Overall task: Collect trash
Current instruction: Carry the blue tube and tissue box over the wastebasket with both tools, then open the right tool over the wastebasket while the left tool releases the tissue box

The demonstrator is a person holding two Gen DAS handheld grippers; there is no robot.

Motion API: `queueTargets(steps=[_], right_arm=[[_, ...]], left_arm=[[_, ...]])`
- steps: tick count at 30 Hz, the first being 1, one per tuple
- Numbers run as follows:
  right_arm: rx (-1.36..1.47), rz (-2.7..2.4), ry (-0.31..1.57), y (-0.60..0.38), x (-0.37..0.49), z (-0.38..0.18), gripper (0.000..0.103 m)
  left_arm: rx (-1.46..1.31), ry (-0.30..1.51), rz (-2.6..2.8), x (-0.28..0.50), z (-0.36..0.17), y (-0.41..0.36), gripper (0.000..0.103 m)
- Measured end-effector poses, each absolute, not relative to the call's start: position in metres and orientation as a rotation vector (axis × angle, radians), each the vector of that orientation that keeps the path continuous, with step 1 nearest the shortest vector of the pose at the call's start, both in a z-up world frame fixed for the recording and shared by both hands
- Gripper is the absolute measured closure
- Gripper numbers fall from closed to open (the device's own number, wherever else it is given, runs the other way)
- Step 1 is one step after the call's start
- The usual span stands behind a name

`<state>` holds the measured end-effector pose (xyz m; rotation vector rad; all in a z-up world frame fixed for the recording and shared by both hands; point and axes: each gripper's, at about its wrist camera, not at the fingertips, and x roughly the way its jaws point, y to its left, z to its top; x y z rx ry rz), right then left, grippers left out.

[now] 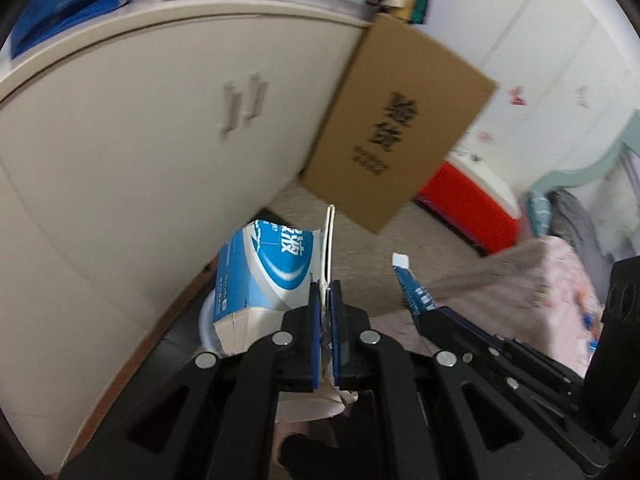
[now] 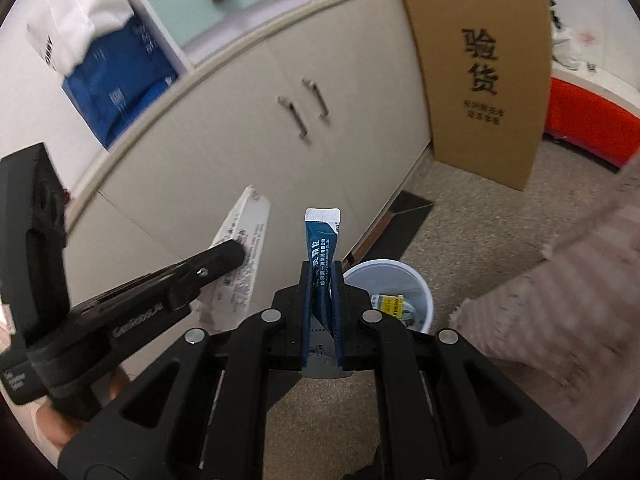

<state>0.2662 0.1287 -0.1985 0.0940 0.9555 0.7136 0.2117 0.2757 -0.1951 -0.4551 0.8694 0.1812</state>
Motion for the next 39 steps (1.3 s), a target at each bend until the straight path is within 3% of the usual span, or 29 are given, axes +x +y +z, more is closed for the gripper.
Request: queueTargets(steps=[4,5,7,8,15,39], right_arm=[[0.092,0.708,0.969,0.154,0.283,-0.228,0.086],[0.1,0.707,0.98,0.157,0.287,-0.237,0.08],[0.119,0.696,1.01,0.158,0.29,-0.252,0.056],[0.125,0.691,1.008,0.159,0.291,-0.257,0.05],[0.147,0.615,1.002,0.142,0.285,-0.29,0.05],[0.162,0.454,0.909,0.11,0.287,-0.281,0.037]], left_arm=[[-0.455,0.897,0.261,0.216,-0.22,0.305,0.099],[-0.458,0.903,0.269,0.216,-0.224,0.309,0.099],[-0.448,0.92,0.292,0.219,-0.234,0.316,0.099],[-0.441,0.926,0.299,0.22,-0.238,0.318,0.099],[-0.416,0.96,0.306,0.233,-0.257,0.313,0.098],[-0.322,0.985,0.298,0.28,-0.276,0.28,0.097]])
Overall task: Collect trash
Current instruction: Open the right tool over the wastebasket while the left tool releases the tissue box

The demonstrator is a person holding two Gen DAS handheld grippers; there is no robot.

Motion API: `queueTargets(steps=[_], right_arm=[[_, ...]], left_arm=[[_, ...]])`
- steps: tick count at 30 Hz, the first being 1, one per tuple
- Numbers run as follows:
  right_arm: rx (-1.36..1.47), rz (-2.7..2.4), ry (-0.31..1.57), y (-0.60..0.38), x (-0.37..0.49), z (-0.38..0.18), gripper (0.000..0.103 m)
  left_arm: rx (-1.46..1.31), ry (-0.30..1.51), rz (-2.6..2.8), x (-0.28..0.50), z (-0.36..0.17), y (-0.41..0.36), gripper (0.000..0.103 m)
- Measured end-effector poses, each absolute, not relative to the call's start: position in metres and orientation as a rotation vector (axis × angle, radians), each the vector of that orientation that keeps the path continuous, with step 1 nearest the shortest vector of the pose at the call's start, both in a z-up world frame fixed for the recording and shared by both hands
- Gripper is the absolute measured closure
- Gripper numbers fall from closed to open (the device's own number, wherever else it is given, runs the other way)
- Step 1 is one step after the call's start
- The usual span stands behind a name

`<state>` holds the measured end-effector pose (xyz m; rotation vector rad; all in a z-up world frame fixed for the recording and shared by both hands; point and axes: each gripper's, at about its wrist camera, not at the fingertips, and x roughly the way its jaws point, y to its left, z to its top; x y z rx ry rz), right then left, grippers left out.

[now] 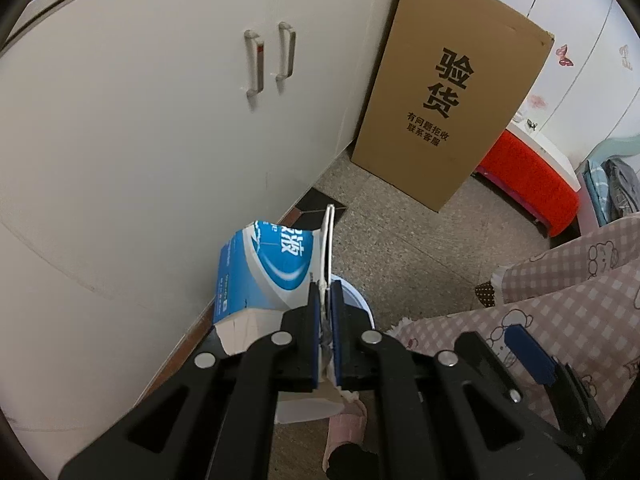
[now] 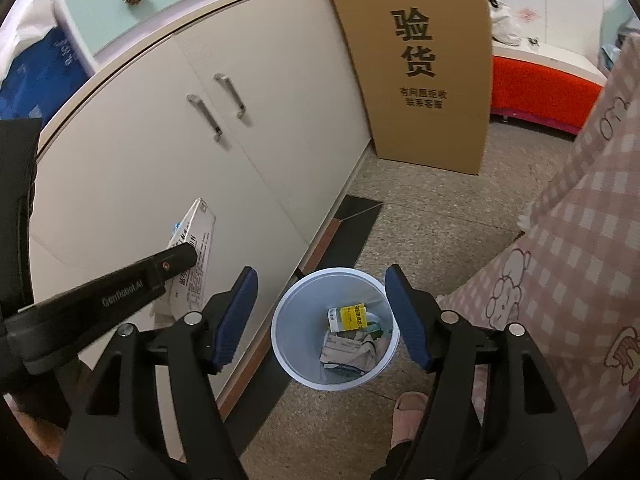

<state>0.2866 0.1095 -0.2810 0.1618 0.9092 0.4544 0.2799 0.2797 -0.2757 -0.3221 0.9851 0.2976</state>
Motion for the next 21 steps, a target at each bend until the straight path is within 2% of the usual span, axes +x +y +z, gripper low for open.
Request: queueTargets(steps=[4,5,6,8,21], right_arm=[[0.189,0.431,0.923,0.103,0.29,-0.283,0.037],[0.193,0.429,0.925,0.103,0.29,-0.284,0.037],[0.197,0.428,0.929,0.102,0.291,-0.284,0.037],[0.201,0.427,0.933,0.102,0.291,-0.285,0.037],[0.212,0.431,0.939,0.101,0.29,-0.284,0.037]], left_arm=[[-0.319,0.971,0.295,0.289,-0.273,0.278,0.093],[-0.314,0.97,0.298,0.291,-0.273,0.277,0.083],[-0.313,0.966,0.3,0.291,-0.272,0.277,0.061],[-0.308,0.943,0.32,0.289,-0.269,0.277,0.034],[-0.245,0.934,0.359,0.278,-0.262,0.269,0.027]])
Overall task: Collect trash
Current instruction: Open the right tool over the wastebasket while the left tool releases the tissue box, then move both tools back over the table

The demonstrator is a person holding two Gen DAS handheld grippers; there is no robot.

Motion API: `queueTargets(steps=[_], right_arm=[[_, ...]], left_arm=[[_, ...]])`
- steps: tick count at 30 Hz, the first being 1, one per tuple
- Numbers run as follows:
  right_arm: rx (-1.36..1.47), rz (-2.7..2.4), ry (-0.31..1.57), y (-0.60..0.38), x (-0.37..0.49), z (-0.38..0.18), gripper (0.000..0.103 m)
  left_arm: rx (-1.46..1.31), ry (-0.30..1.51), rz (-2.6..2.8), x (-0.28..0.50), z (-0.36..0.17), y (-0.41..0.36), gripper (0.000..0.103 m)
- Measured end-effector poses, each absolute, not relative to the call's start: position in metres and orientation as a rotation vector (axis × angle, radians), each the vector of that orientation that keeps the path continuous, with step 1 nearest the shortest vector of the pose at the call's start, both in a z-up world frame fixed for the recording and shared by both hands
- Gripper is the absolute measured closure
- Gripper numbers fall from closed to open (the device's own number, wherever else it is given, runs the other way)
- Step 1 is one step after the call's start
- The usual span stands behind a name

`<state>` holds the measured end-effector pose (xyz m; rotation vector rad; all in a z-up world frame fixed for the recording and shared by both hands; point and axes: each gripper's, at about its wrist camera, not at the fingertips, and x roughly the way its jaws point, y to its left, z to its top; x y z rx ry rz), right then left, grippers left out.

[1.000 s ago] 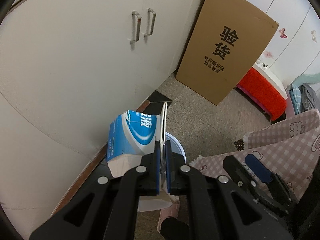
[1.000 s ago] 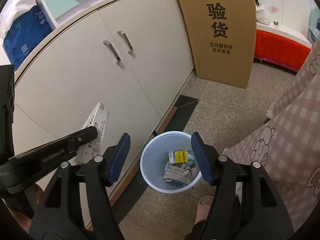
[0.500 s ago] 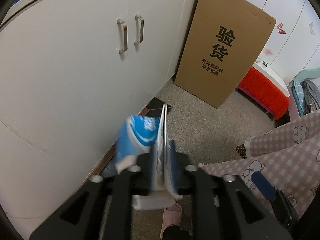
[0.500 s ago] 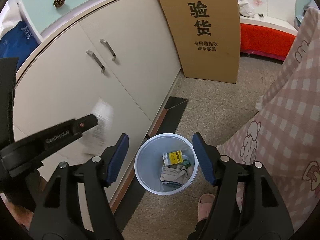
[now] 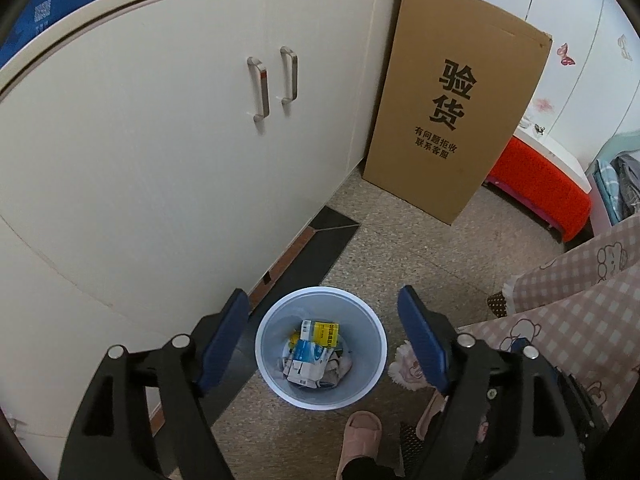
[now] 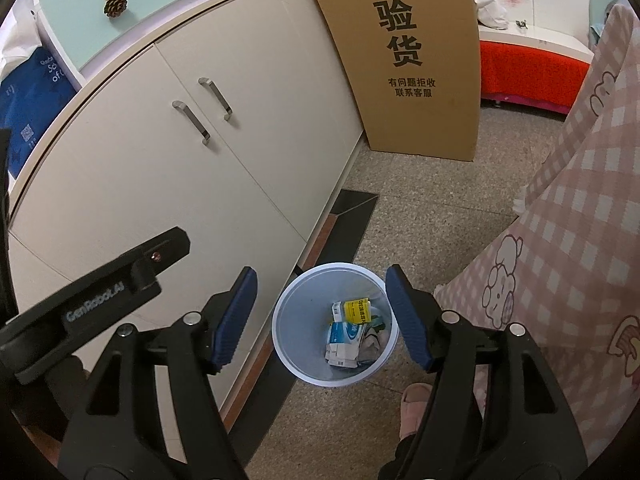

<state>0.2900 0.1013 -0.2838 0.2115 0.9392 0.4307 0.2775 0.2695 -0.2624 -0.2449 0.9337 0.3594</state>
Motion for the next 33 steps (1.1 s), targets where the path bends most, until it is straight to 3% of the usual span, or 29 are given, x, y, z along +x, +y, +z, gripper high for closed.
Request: queueTargets(steps=[12,19,26,33], right_arm=[[0.269,0.505,0.905,0.092,0.274,-0.259,0.036],[0.326,0.561,0.8,0.064,0.244,-0.179,0.034],[0.359,0.535,0.675,-0.001,0.219,-0.112,0.031],[0.368,0.431,0.665,-0.095,0.207,-0.092,0.03]], left_arm=[[-0.274,0.872,0.359,0.232,-0.219,0.265,0.025],[-0.366,0.724,0.347,0.186,-0.158,0.253,0.022],[-0.364,0.599,0.257,0.16,-0.096,0.201,0.018],[-0.3,0.645,0.117,0.17,-0.079,0.117,0.018]])
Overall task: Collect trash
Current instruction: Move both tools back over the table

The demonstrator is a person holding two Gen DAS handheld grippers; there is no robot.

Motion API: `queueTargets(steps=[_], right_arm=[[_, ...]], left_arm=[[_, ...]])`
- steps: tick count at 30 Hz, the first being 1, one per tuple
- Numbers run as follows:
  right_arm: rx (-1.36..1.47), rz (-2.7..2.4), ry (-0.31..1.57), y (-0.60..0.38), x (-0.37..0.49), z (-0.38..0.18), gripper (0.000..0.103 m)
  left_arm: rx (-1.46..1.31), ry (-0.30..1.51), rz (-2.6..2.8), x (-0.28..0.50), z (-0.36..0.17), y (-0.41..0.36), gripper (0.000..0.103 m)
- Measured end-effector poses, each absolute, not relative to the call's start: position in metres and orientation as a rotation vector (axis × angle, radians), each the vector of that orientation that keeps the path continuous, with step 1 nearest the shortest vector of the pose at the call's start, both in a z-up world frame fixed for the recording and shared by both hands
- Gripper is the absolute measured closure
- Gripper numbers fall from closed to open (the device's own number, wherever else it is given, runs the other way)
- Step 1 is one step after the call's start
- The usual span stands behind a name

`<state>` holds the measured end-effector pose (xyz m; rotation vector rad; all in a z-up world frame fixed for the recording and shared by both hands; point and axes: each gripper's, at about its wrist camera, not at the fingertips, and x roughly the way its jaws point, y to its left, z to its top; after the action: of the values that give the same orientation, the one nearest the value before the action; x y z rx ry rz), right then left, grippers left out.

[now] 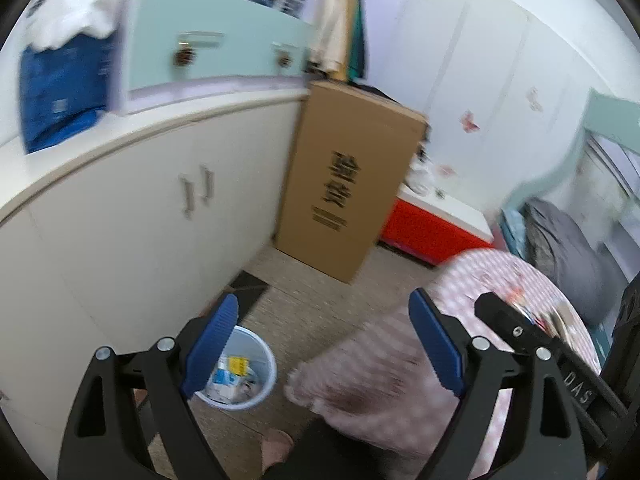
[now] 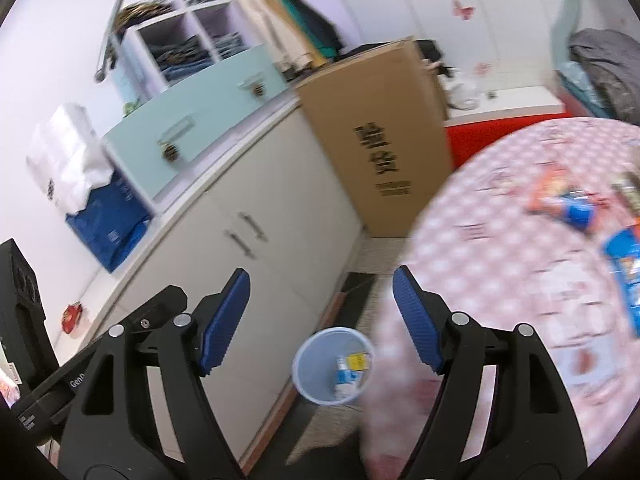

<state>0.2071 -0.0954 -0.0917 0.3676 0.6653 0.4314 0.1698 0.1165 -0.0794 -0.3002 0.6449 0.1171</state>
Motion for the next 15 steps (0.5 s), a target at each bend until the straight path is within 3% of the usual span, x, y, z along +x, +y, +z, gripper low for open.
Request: queueTargets(steps=[15], right_arm=[[0.405,-0.004,0.671,-0.334,0.178,-0.117,0.03]], left_arm=[[-0.143,0.851,-0.25,0.224,-0.104,-0.112,0.018]])
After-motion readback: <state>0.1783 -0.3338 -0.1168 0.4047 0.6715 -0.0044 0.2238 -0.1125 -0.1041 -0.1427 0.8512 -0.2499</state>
